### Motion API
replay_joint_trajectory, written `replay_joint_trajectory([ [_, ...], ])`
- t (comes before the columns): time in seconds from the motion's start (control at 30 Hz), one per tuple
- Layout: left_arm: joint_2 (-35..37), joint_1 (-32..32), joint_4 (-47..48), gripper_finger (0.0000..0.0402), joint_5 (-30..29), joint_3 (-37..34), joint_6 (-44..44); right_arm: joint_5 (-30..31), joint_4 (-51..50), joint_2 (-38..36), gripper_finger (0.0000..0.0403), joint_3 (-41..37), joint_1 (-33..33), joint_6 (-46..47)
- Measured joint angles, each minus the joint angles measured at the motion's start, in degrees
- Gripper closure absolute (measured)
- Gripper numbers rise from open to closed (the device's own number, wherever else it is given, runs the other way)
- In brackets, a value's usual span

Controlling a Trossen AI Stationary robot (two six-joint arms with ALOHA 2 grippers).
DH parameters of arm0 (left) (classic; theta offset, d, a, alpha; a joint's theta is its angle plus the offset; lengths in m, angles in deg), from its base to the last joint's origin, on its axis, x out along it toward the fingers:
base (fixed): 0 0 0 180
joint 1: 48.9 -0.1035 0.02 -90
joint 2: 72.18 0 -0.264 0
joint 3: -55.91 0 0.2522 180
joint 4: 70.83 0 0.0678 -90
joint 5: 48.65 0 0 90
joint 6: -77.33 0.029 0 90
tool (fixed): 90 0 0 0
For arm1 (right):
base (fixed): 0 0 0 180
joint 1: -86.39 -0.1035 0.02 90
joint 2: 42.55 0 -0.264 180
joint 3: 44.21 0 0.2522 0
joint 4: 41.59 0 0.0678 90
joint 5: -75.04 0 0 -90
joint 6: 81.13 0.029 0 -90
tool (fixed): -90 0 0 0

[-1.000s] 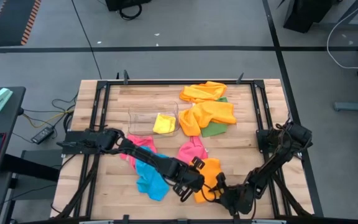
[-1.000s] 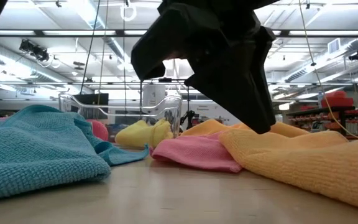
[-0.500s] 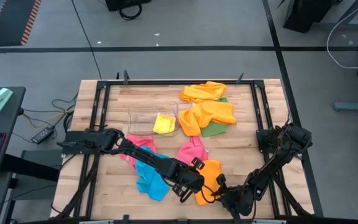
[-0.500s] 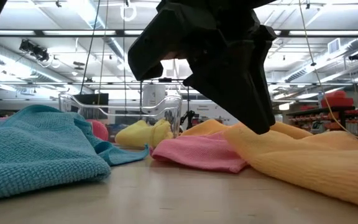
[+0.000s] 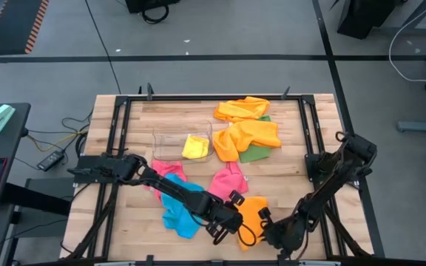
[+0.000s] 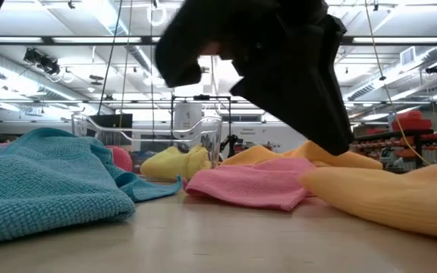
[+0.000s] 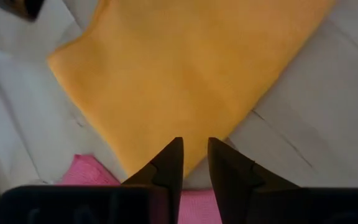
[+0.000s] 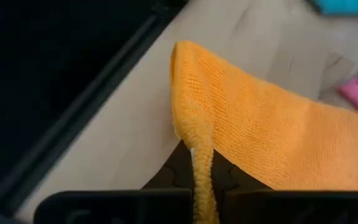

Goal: Fold microfiber towels
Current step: Fold the bottom orange microfiber cloth

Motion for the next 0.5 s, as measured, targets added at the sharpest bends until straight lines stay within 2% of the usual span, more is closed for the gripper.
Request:
replay_joint_trajectory([
  [0.1, 0.0, 0.4, -1.9, 0.0327, 0.1, 0.0, 0.1, -3.3, -0.1, -2.7, 0.0397, 0.0, 1.2, 3.7],
  [0.3, -1.0, 0.9, -5.9, 0.0335, 0.0, 0.0, -1.0, -4.1, -3.7, -5.0, 0.0398, 0.1, 2.6, 10.4],
  [0.5, -5.0, 1.0, -9.0, 0.0336, -0.2, -0.1, -1.3, -4.8, -4.4, -4.0, 0.0397, 0.1, 4.0, 12.5],
])
